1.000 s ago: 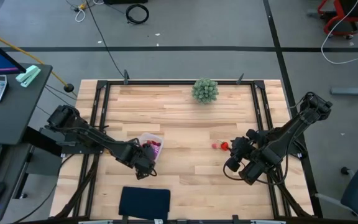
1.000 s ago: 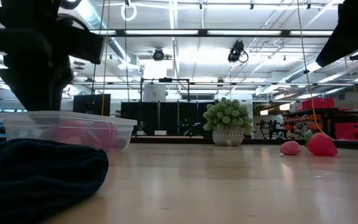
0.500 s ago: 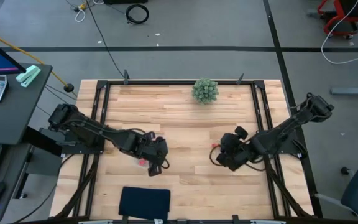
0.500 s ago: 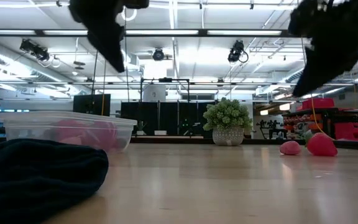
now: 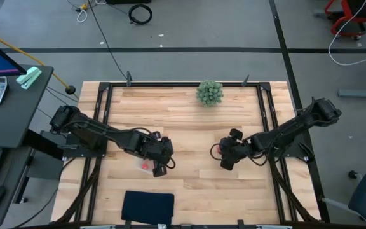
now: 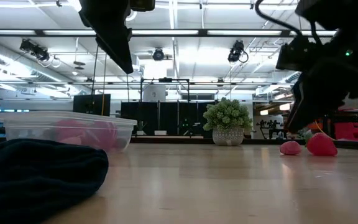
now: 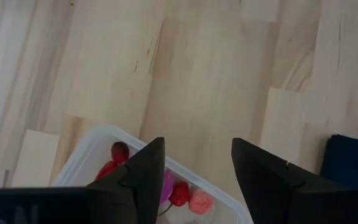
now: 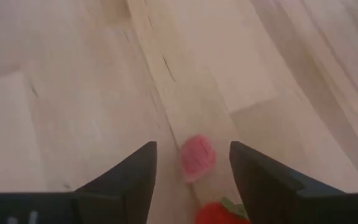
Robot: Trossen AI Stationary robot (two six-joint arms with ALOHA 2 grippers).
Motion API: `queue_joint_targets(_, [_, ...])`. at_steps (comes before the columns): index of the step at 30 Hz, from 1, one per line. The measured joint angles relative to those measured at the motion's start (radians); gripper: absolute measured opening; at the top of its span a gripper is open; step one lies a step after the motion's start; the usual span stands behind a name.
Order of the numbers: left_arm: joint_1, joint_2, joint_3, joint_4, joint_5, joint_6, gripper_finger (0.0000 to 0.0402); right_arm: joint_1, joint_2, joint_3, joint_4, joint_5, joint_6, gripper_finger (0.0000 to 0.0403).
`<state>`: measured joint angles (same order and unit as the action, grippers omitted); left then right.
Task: Pick and placing Produce into tupperware
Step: Put the pink peach into the transparent bin
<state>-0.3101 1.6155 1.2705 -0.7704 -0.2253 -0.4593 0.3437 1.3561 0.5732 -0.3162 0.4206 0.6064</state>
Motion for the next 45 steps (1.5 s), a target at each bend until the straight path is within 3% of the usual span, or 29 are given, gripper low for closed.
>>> queue_joint_targets(13, [0.000,0.000,-0.001,0.005,0.000,0.001,0.0189,-0.018,0.175,0.003,0.042,0.002,0.020,0.0220])
queue_joint_targets(20, [0.000,0.000,-0.001,0.004,0.000,0.001,0.0181,-0.046,0.165,0.002,0.064,-0.012,0.052,0.0216])
queue_joint_targets(34, [-0.002,0.000,-0.001,0.004,0.000,0.000,0.0175,-0.093,0.149,-0.001,0.104,-0.109,0.100,0.0104])
queue_joint_targets(39, [-0.002,0.000,-0.001,0.014,0.000,-0.007,0.0172,-0.095,0.151,-0.002,0.318,-0.093,0.044,0.0089])
queue_joint_targets(45, [-0.001,-0.007,0.047,-0.041,0.001,-0.072,0.0172,-0.114,0.151,-0.002,0.747,-0.099,-0.132,0.0099])
